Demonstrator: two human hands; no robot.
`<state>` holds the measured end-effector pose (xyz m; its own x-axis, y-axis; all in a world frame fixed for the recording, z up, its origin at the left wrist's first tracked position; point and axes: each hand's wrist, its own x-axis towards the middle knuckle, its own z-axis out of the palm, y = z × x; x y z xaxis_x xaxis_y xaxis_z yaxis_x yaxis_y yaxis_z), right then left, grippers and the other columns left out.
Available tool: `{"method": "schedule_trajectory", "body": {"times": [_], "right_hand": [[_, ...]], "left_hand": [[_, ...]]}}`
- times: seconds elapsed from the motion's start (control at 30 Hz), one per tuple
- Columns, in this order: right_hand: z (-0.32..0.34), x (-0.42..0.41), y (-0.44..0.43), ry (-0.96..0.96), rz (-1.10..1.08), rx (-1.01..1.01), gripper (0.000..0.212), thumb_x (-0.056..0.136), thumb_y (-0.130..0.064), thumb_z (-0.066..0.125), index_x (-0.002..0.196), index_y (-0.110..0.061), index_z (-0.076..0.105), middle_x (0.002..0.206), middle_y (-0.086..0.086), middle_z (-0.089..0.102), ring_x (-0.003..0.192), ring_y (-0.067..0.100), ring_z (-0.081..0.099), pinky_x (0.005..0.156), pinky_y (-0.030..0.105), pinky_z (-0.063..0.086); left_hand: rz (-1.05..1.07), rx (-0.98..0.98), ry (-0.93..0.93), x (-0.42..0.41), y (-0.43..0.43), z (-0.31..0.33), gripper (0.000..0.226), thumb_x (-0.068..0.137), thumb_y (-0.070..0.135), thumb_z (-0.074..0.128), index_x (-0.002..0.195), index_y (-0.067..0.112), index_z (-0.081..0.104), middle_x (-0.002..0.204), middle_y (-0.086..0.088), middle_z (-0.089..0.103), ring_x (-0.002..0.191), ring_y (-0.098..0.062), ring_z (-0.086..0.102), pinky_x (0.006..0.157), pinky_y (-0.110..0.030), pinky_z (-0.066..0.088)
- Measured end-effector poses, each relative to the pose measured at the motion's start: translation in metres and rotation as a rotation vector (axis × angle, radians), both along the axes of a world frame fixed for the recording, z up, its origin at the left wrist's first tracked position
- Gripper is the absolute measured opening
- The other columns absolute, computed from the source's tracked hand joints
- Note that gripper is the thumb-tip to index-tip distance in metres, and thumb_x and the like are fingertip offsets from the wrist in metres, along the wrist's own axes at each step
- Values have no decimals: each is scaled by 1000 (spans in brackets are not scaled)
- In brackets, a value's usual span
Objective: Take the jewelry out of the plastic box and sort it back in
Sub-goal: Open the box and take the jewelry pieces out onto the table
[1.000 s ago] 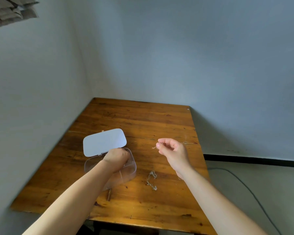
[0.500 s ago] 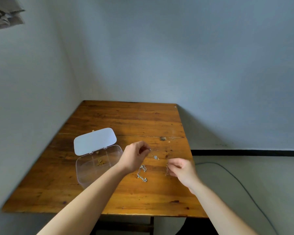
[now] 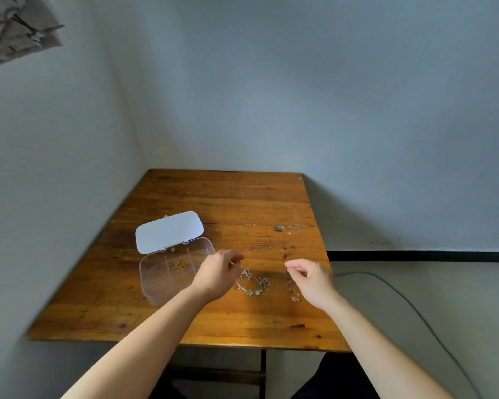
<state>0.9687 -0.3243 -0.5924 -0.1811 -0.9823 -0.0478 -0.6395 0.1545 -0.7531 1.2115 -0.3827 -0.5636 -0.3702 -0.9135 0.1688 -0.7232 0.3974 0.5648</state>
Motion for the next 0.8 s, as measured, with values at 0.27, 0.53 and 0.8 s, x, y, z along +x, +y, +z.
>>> {"method": "schedule_trajectory", "body": {"times": [0.27,0.53,0.8], "right_hand": [[11,62,-32,-27,134,-25,26,102,-20,55,123,-28,68,121,-10,69,107,5,62,79,12,44],[31,153,-68,199,464,-72,32,103,-16,52,133,-23,62,136,0,58,119,17,57,90,27,50],[40,211,-106,602,789,-11,48,99,-4,50,144,-20,54,149,5,52,134,29,51,112,49,41]], "left_hand": [[315,-203,-181,90,3,-3,28,95,20,55,121,14,64,123,-8,64,110,-26,57,93,-41,49],[402,129,-351,133,7,-40,60,103,37,26,154,7,19,166,-8,11,152,-20,-5,122,-36,7],[376,98,-374,131,6,-45,44,101,30,34,134,6,51,154,-9,39,151,-24,-11,123,-41,13]]}}
